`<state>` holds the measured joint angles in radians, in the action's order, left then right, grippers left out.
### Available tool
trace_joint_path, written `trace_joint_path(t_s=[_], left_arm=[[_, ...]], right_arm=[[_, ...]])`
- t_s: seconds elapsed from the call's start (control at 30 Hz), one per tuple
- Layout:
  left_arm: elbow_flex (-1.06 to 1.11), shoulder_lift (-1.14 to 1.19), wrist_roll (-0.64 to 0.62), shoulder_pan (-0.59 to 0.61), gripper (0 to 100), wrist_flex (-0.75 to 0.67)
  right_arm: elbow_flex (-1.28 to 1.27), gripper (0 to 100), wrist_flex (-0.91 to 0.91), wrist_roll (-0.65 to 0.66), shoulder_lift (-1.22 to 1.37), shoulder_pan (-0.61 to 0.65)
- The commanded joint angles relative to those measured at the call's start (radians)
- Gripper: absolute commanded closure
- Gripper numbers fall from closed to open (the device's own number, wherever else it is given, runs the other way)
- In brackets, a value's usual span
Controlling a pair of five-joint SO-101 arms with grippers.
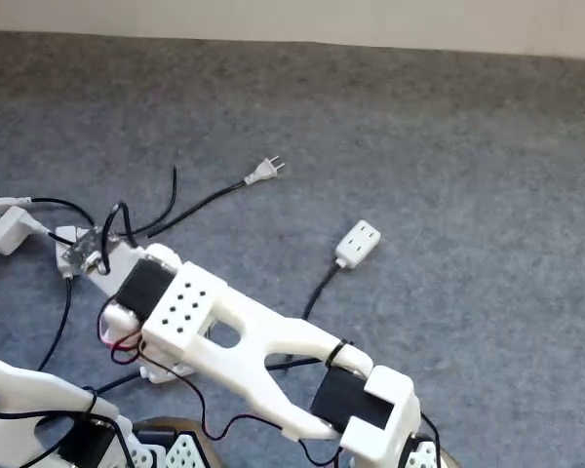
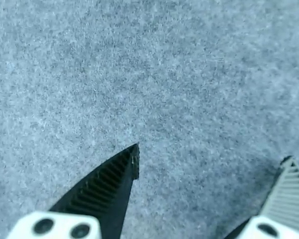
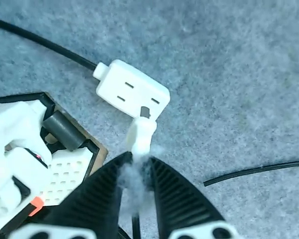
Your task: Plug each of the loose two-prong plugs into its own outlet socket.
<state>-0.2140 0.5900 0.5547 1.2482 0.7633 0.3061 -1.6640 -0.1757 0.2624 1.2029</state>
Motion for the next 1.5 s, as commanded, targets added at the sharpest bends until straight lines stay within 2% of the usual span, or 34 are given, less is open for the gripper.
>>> trace_joint_path(t_s=[0.0,0.9,1.13,1.47], left_arm=[[-0.042,-0.008,0.003,0.002,59,-0.014],[-0.044,-0.008,0.003,0.015,59,-0.014],[-0.045,-0.008,0.005,0.022,59,-0.015],[-0.041,-0.008,0.005,0.022,59,-0.015]], right_arm=[[-0.002,99.4,0.012,0.0,-0.024,0.019],[-0.059,99.4,0.062,0.0,-0.021,-0.028],[-0.047,99.4,0.059,0.0,0.11,-0.03],[-0.016,99.4,0.058,0.0,0.11,-0.035]])
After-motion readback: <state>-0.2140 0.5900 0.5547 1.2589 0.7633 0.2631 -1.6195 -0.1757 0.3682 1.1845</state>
